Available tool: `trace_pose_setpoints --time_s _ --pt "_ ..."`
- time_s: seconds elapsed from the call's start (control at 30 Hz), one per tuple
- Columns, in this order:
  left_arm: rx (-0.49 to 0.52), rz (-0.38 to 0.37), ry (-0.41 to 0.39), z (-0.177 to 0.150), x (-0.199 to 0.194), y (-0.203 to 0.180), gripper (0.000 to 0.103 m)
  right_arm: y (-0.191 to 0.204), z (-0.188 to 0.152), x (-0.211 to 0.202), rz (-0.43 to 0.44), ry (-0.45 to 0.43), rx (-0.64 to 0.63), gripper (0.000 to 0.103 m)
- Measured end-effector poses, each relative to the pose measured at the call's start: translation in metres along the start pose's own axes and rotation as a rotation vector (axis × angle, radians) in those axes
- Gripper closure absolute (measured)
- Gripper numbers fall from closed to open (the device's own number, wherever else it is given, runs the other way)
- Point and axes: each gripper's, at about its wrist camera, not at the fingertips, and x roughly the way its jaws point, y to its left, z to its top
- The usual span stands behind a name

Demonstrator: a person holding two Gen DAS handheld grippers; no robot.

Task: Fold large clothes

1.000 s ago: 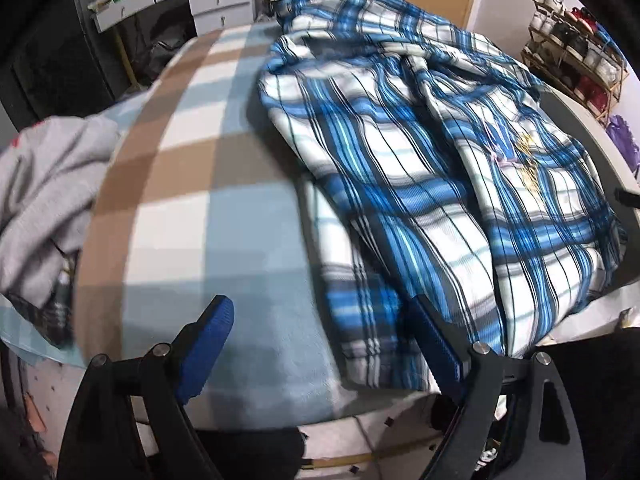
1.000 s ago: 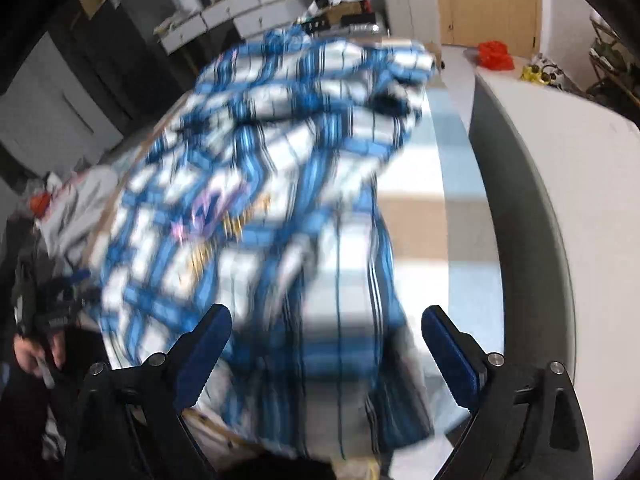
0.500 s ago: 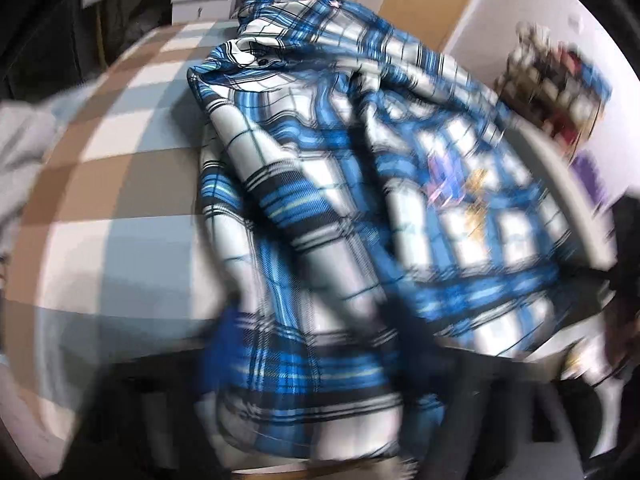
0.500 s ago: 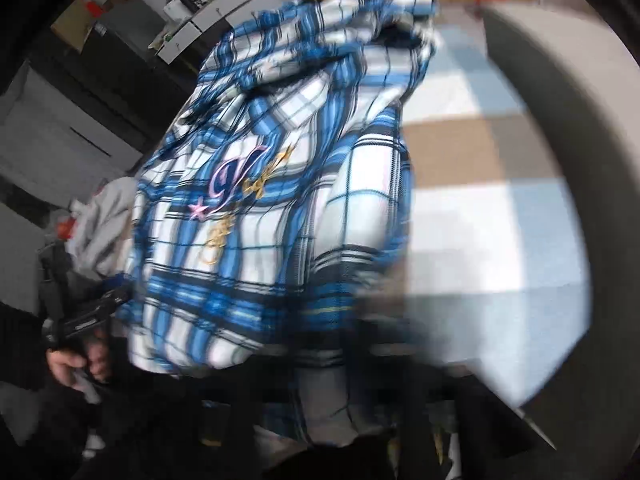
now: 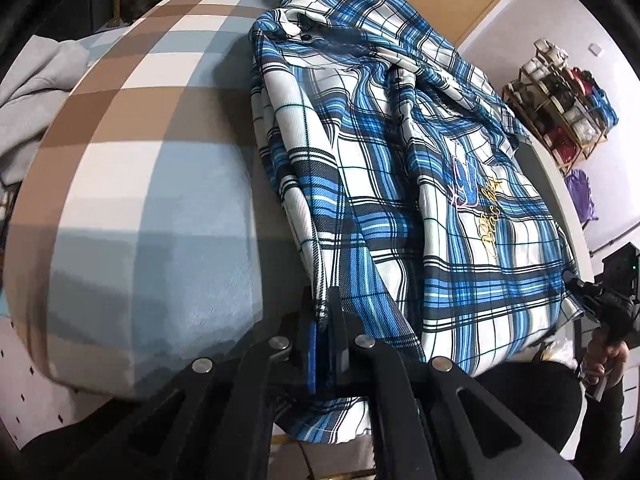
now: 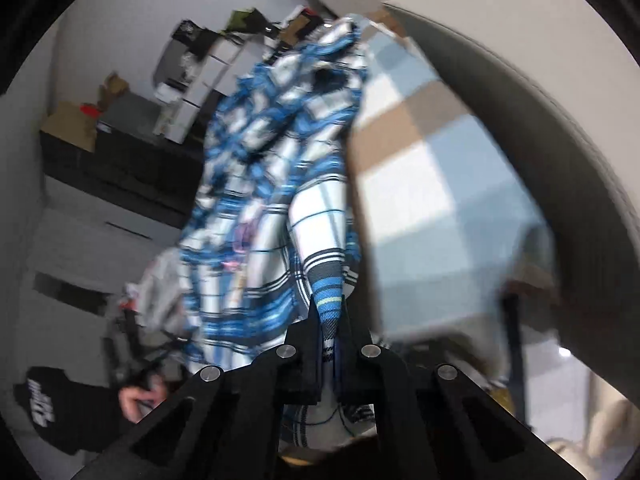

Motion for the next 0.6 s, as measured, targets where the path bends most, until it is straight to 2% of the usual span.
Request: trace_pose_setpoints --time_s 0.1,0.23,0.3,0.33,0.37,0.4,0.43,0.47,0.53,0.6 --pt "0.044 0.012 0.018 0.002 -0.004 -0.001 0.103 0.005 -0.006 0.004 -0.124 0.007 -0.048 0.098" --pt "0.081 0.087 0.000 0.014 -0.017 -0.003 0.098 0.029 0.003 -0.009 -0.150 -0.053 -0.137 0.098" --pt "0.079 0.138 -0.049 0.024 -0.033 0.001 0.092 0.048 0.013 -0.022 -0.188 -0.116 -0.198 0.095" --pt "0.081 0.165 -0.076 0.027 -0.041 0.003 0.087 0.055 0.015 -0.027 -0.201 -0.143 -0.218 0.089" --pt "0.083 0.175 -0.119 0.032 -0.052 0.003 0.067 0.065 0.022 -0.034 -0.215 -0.184 -0.241 0.071" --pt "0.081 0.175 -0.157 0.038 -0.062 0.005 0.034 0.067 0.026 -0.038 -0.222 -0.211 -0.250 0.034" --pt "0.072 0.185 -0.187 0.041 -0.069 0.008 0.021 0.070 0.029 -0.047 -0.231 -0.255 -0.263 0.018" --pt "0.064 0.190 -0.227 0.047 -0.078 0.009 0.016 0.078 0.033 -0.054 -0.233 -0.318 -0.285 0.005" --pt "0.068 0.185 -0.258 0.068 -0.087 0.008 0.016 0.091 0.042 -0.065 -0.209 -0.387 -0.331 0.005" --pt "0.086 0.185 -0.265 0.088 -0.091 0.005 0.016 0.105 0.062 -0.066 -0.168 -0.397 -0.357 0.005"
